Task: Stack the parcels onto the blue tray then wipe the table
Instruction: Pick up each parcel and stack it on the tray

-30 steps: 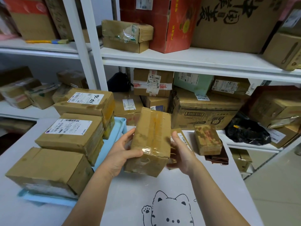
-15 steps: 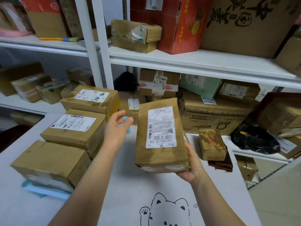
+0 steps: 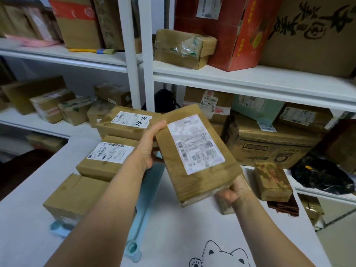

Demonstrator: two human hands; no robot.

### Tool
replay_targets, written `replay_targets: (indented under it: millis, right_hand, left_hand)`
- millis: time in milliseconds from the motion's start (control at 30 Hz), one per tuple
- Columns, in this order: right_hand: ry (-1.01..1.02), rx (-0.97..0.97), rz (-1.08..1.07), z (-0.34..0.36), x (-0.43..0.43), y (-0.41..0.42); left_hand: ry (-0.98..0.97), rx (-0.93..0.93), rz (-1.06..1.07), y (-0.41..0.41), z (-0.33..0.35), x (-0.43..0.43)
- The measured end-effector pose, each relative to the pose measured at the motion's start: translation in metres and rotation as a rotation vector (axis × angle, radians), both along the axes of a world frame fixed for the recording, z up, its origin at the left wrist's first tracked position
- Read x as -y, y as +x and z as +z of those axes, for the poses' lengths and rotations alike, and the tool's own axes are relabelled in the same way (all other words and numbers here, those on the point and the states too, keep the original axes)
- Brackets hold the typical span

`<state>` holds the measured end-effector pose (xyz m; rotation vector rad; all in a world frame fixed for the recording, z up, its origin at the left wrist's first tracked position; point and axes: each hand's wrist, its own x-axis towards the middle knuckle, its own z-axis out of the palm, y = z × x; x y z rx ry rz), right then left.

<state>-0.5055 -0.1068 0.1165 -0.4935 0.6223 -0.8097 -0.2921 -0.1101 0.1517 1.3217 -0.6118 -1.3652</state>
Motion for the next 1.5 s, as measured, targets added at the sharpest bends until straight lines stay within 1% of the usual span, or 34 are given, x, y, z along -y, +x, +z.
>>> replay_targets:
  millis: [33, 100, 167, 233, 333, 400, 467, 533, 600, 733, 1000, 1067, 1100, 1167, 1233, 1333, 1433, 1500]
  right_hand:
    - [-0.005, -0.011, -0.055, -0.003, 0.009, 0.009]
    - [0.014, 0.076, -0.169, -0.005, 0.027, 0.022]
    - [0.002, 0.116, -0.245, 0.001, 0.041, 0.042]
    - [-0.062, 0.07, -0.251, 0.013, 0.051, 0.067]
    - [-0.156, -0.087, -0.227, 0.037, 0.063, 0.11]
    - [-0.161, -0.185, -0.214, 0.049, 0.069, 0.139]
    - [-0.144, -0.256, -0.209, 0.059, 0.076, 0.162]
    - [-0.139, -0.284, -0.218, 0.064, 0.085, 0.179]
    - [-0.13, -0.268, -0.216, 0.062, 0.094, 0.192]
    - [-0.105, -0.284, -0.199, 0.053, 0.105, 0.206]
    - [-0.08, -0.364, -0.237, 0.043, 0.114, 0.211]
    - [-0.069, -0.401, -0.248, 0.042, 0.112, 0.21]
    - [-0.055, -0.409, -0.275, 0.038, 0.113, 0.207]
    - [-0.023, -0.401, -0.32, 0.032, 0.111, 0.202]
    - [-0.017, -0.467, -0.382, 0.026, 0.107, 0.193]
    - [-0.079, -0.629, -0.454, 0.012, 0.1, 0.176]
    - [-0.145, -0.724, -0.496, -0.009, 0.09, 0.149]
    - [-0.191, -0.762, -0.511, -0.027, 0.082, 0.129]
  left_hand:
    - [0.001, -0.01, 0.052, 0.011, 0.004, 0.004]
    - [-0.007, -0.06, 0.149, 0.031, 0.012, 0.012]
    - [-0.014, -0.108, 0.247, 0.055, 0.023, 0.017]
    - [-0.009, -0.121, 0.348, 0.078, 0.027, 0.025]
    - [0.044, -0.09, 0.448, 0.107, 0.022, 0.046]
    - [0.04, -0.054, 0.494, 0.119, 0.027, 0.047]
    - [0.015, 0.02, 0.526, 0.127, 0.032, 0.045]
    - [-0.021, 0.06, 0.548, 0.137, 0.03, 0.049]
    - [-0.032, 0.068, 0.548, 0.149, 0.024, 0.056]
    - [0.021, 0.086, 0.543, 0.161, 0.016, 0.066]
    - [0.035, 0.132, 0.547, 0.166, 0.008, 0.073]
    - [0.035, 0.141, 0.58, 0.165, 0.009, 0.072]
    - [0.036, 0.169, 0.615, 0.161, 0.01, 0.07]
    - [0.03, 0.313, 0.725, 0.154, 0.013, 0.064]
    - [-0.041, 0.486, 0.827, 0.14, 0.017, 0.053]
    - [-0.321, 0.656, 0.901, 0.104, 0.019, 0.036]
    - [-0.559, 0.79, 0.883, 0.055, 0.015, 0.024]
    - [-0.677, 0.833, 0.8, 0.023, 0.008, 0.019]
